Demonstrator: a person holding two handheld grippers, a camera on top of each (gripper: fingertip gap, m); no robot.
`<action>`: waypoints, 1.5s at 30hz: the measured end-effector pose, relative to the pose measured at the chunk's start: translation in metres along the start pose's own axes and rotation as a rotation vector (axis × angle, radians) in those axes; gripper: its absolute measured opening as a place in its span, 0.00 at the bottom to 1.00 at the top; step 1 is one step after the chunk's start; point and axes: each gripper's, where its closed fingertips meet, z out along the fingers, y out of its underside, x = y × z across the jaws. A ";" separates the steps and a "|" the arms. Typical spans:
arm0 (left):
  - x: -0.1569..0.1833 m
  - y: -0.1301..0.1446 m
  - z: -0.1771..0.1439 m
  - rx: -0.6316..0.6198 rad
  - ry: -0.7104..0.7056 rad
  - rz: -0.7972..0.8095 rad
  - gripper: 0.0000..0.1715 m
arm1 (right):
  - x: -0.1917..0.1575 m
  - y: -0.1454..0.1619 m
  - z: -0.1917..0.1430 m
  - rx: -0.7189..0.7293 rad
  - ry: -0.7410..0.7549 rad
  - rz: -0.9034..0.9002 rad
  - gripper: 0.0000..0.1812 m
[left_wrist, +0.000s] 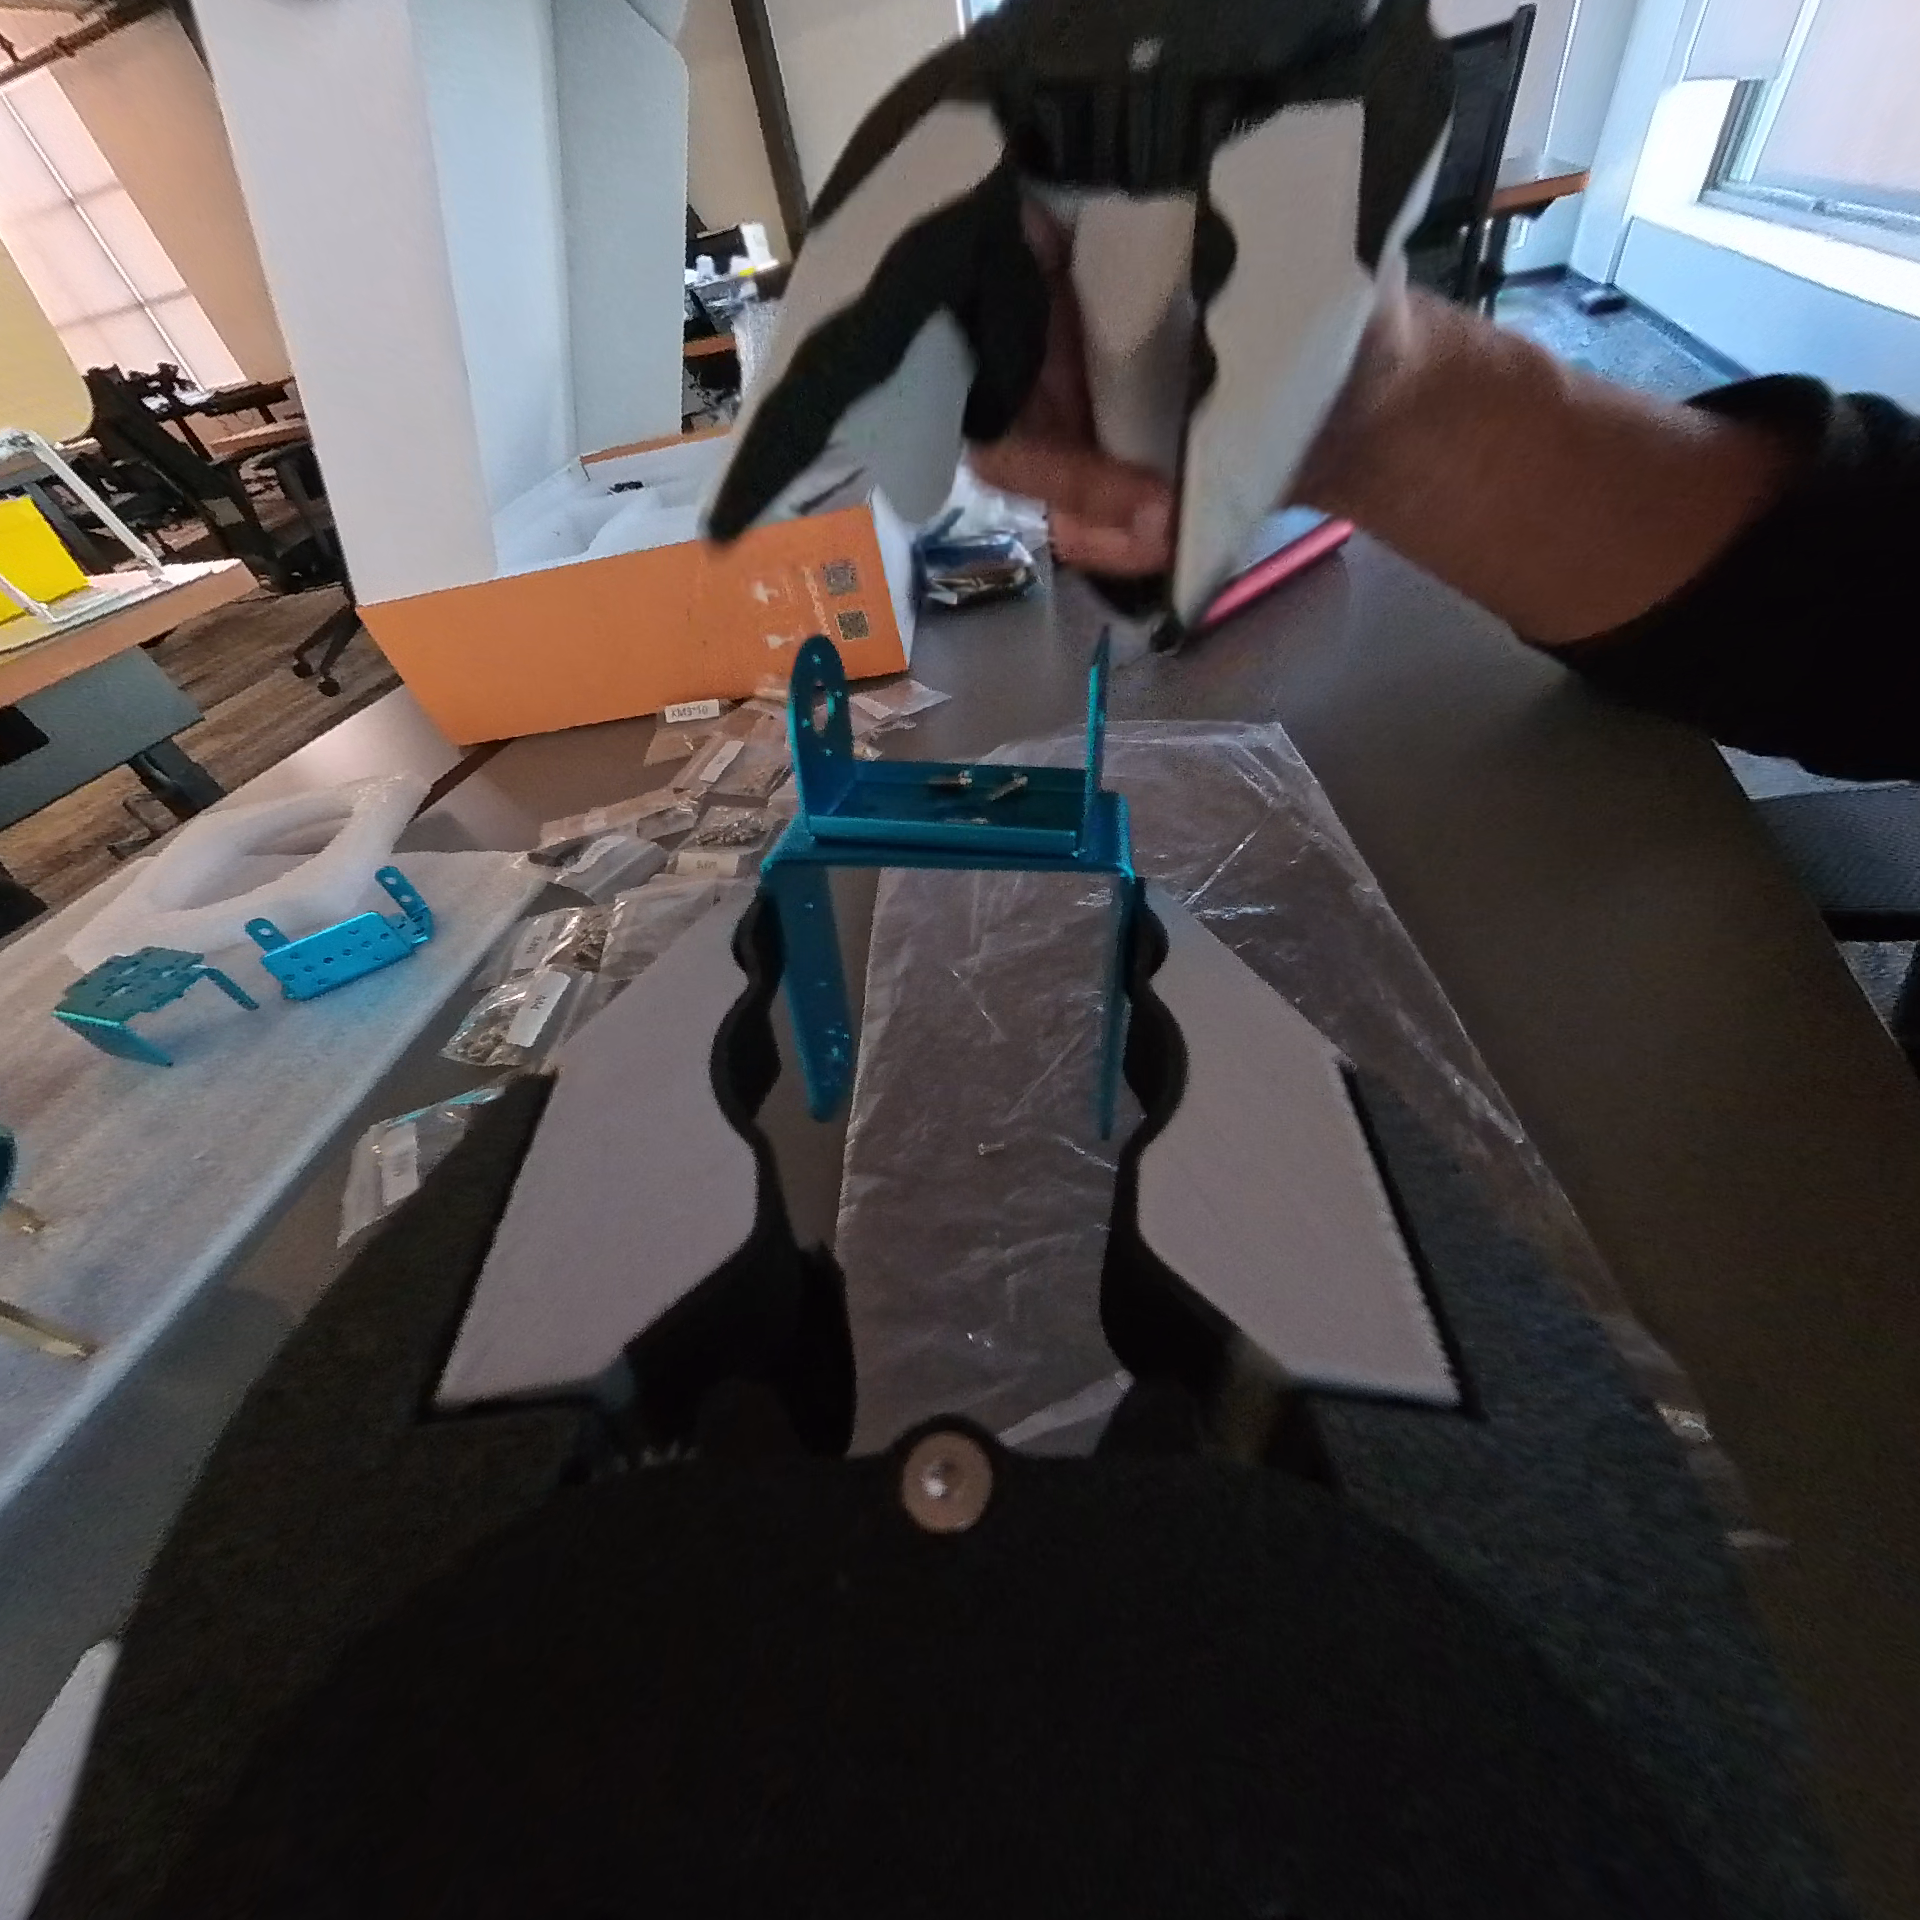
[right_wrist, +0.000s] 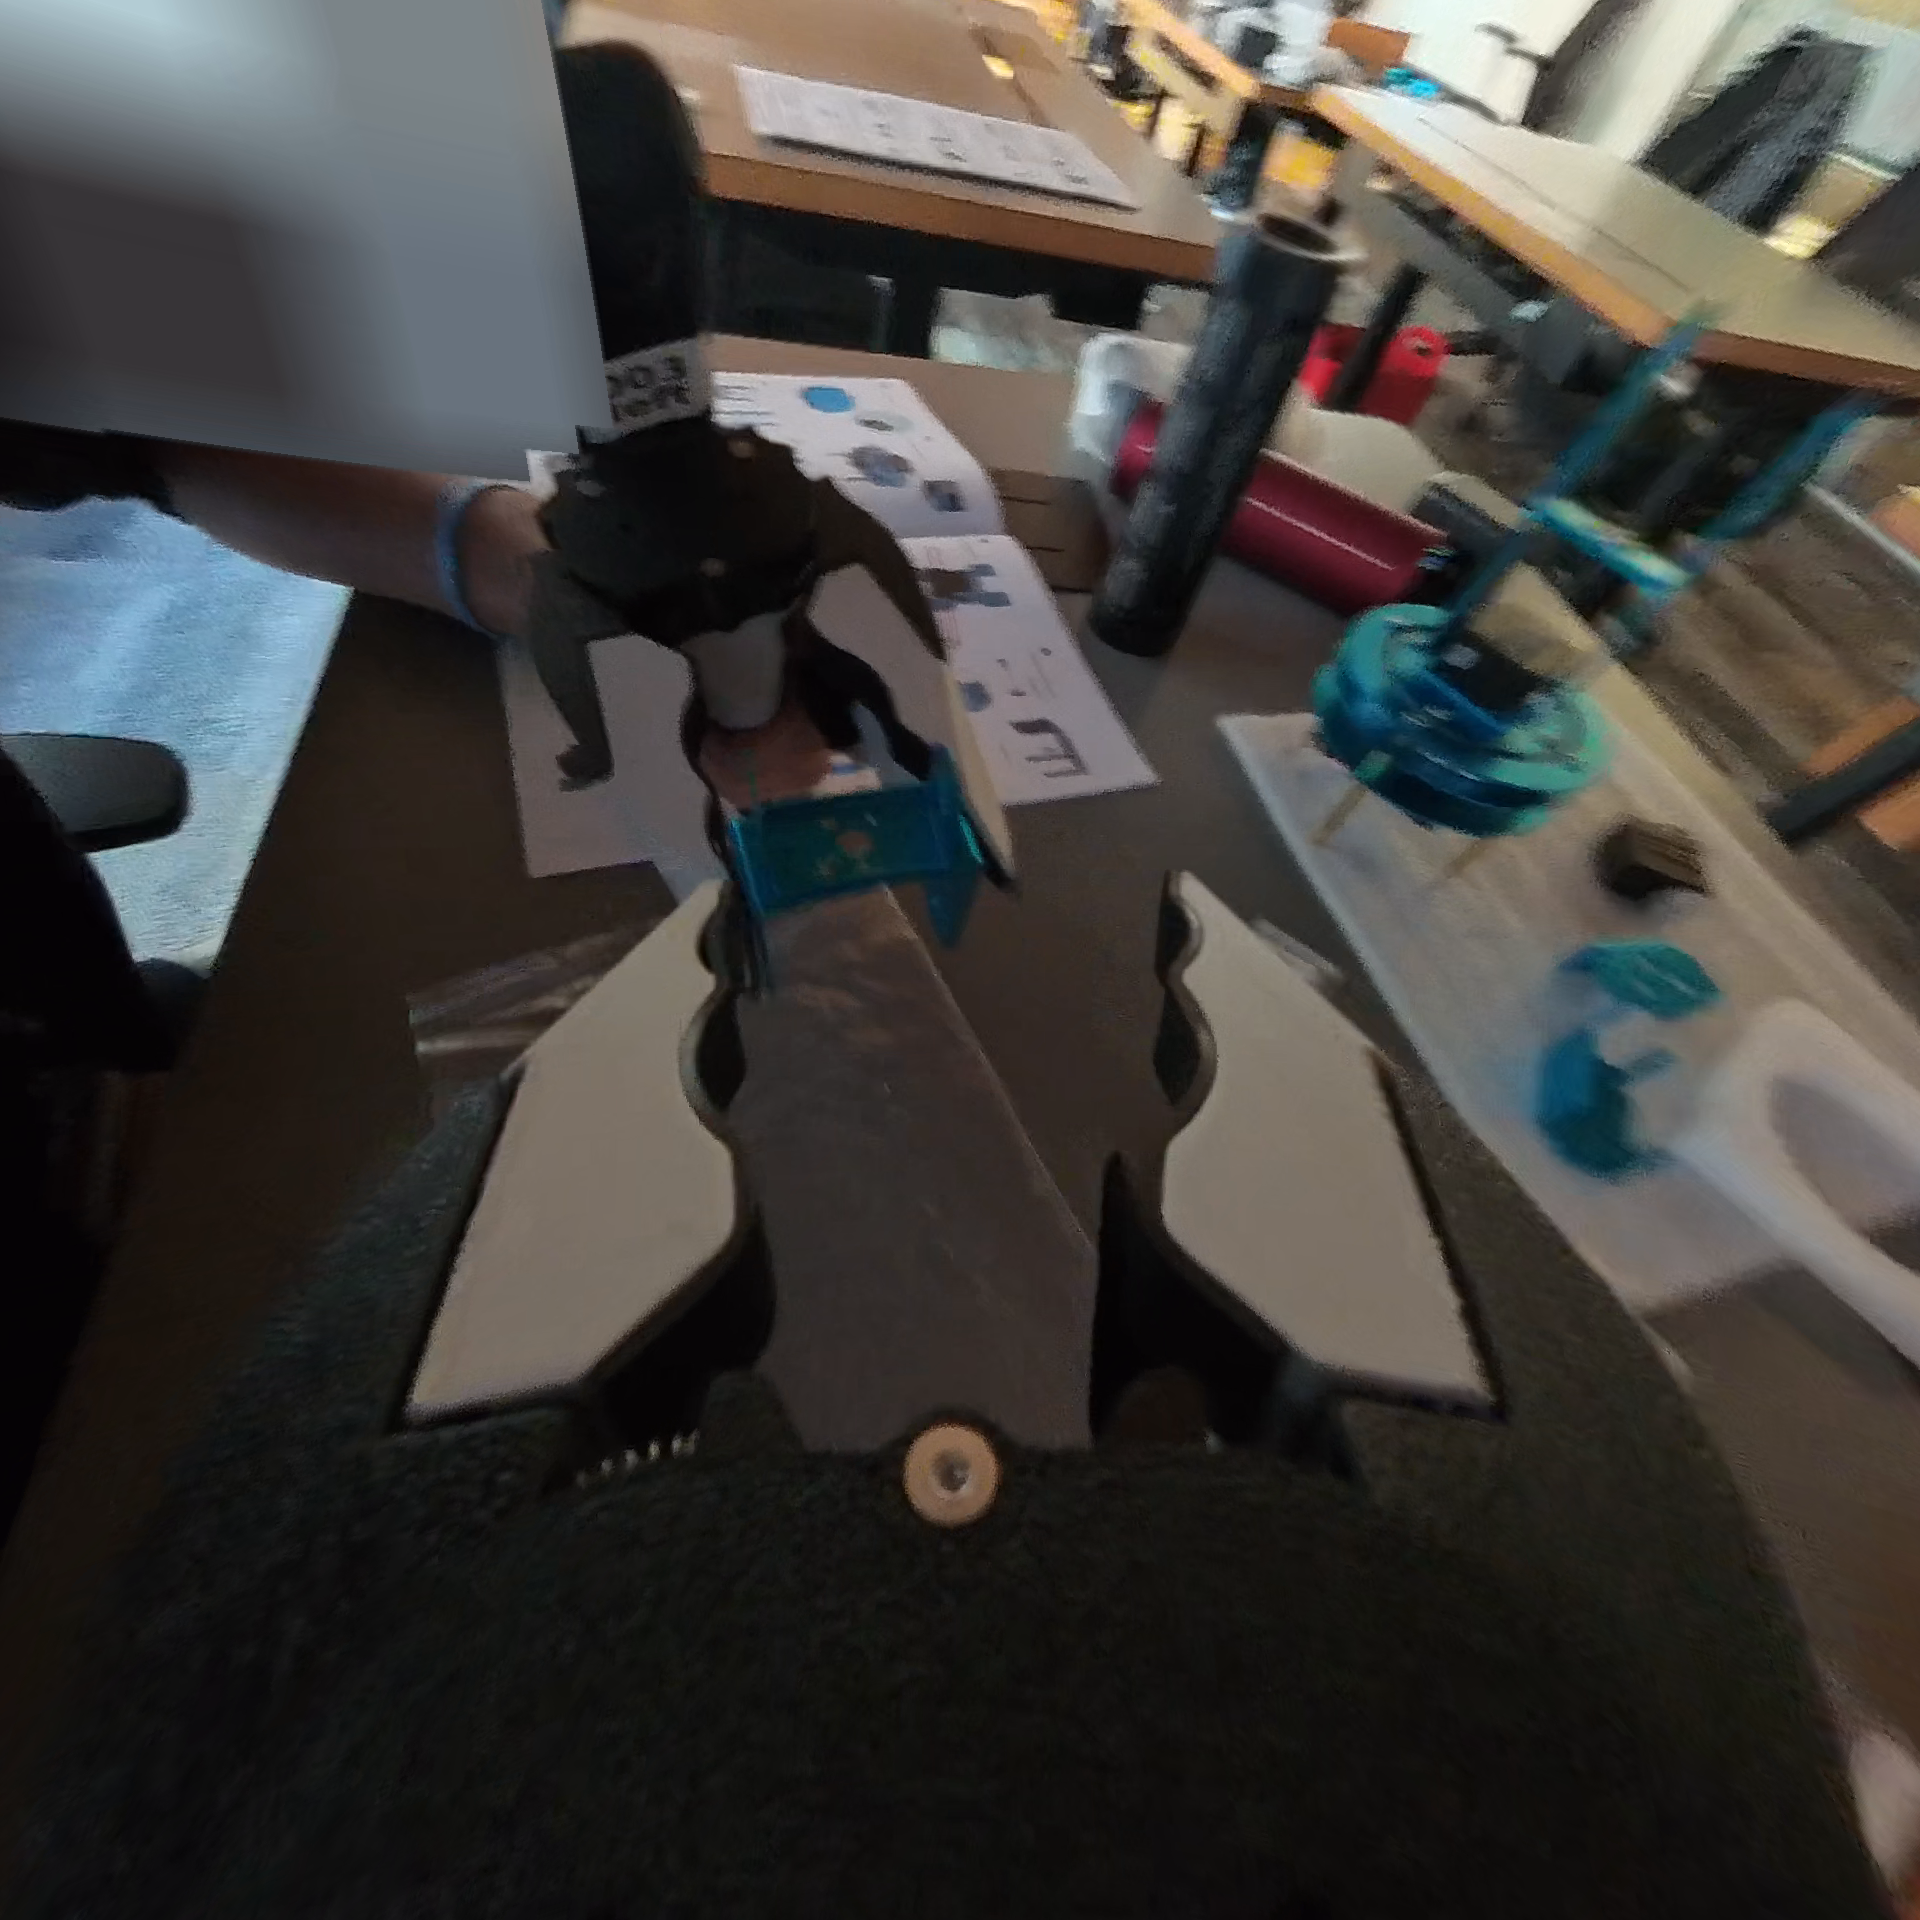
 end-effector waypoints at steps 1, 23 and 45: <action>-0.001 0.001 0.000 -0.002 0.001 -0.007 0.38 | 0.006 0.006 -0.023 -0.027 0.032 0.029 0.44; 0.002 0.004 0.004 -0.017 -0.001 -0.021 0.39 | -0.017 0.276 -0.274 -0.483 0.468 0.515 0.17; 0.007 0.006 0.006 -0.034 -0.016 0.039 0.39 | -0.003 0.000 -0.090 -0.754 0.153 -0.635 0.11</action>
